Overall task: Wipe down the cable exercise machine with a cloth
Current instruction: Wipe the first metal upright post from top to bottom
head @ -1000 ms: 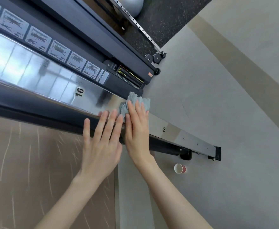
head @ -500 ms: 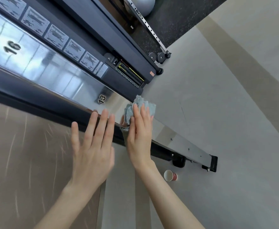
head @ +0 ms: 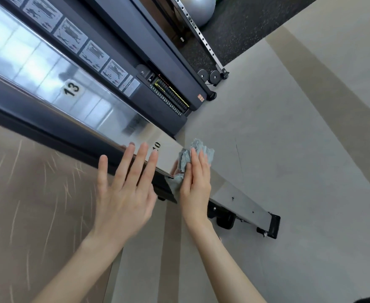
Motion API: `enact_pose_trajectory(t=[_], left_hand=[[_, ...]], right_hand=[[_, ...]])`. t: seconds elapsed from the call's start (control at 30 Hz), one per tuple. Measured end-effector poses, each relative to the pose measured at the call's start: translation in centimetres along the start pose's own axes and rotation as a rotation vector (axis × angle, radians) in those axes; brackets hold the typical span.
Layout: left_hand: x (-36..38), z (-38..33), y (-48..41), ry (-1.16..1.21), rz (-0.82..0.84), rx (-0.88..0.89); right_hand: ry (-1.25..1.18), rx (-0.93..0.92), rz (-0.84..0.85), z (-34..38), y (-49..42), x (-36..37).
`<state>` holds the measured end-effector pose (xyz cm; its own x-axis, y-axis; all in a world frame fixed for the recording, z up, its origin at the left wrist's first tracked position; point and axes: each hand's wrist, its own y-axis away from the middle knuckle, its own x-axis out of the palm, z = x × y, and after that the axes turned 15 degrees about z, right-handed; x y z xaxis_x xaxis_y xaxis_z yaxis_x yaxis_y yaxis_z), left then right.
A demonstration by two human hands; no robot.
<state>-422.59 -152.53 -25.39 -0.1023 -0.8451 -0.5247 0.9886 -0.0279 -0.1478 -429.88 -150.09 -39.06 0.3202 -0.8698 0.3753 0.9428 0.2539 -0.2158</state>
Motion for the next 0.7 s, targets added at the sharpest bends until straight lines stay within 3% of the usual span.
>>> enact_pose_trajectory(t=[0.3,0.43,0.6,0.7], left_hand=[[2.1,-1.9,-0.4,0.041,0.168,-0.093],[1.9,-3.3,-0.3,0.014,0.157,-0.124],[3.1,-7.6,0.5,0.026,0.121,0.019],[4.1,-9.1,0.5,0.035,0.144,0.069]], right_hand=[[0.059,-0.241,0.144,-0.9,-0.1,-0.5],[0.035,-0.094,0.060,-6.0,1.9,-2.3],[0.009,0.037,0.057,-9.7,3.1,-4.5],[0.030,0.025,0.051,-8.8,2.5,-4.1]])
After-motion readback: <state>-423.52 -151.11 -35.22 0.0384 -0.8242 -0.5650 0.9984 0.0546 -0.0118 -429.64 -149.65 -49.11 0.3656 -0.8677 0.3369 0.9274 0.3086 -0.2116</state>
